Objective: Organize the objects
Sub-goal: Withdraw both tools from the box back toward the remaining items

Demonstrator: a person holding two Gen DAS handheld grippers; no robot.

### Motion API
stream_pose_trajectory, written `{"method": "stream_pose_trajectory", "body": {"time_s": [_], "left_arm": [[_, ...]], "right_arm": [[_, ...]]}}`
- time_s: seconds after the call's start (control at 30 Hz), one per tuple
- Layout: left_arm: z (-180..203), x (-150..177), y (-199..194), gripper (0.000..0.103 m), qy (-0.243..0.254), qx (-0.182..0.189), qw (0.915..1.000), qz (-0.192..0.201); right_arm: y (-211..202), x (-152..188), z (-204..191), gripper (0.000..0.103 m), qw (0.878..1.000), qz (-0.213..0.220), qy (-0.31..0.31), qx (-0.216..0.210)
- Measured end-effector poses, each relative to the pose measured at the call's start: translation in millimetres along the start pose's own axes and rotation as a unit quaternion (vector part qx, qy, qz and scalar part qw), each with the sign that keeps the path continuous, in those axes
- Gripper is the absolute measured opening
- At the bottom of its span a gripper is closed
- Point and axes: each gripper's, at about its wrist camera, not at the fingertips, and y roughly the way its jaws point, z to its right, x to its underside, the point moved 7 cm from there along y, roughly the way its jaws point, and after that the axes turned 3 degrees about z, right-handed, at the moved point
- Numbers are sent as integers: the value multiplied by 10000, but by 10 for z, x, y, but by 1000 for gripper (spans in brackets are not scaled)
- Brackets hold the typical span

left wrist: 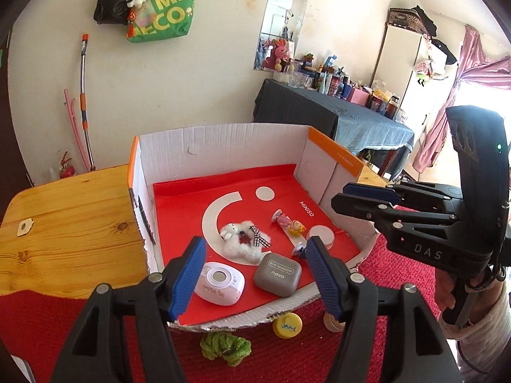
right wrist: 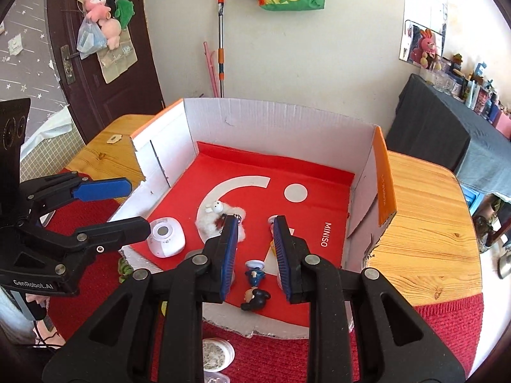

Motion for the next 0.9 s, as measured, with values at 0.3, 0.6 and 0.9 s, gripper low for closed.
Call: {"method": "stream_pose_trajectory", "body": {"time_s": [0.3,0.6,0.9], "left_arm": [[142,204,-416,75,1,-280,9986,452],[192,446,-657,89,-82,-535,9960,712],[199,745,-679,96,-127,-777,9943,718]], "right_arm": [[-597,99,-172,63,9960,891,15,104],[-871,419,-367,81,9915,1273,-64,266],[-866,791,-377,92,9892,1357,70,547]]}}
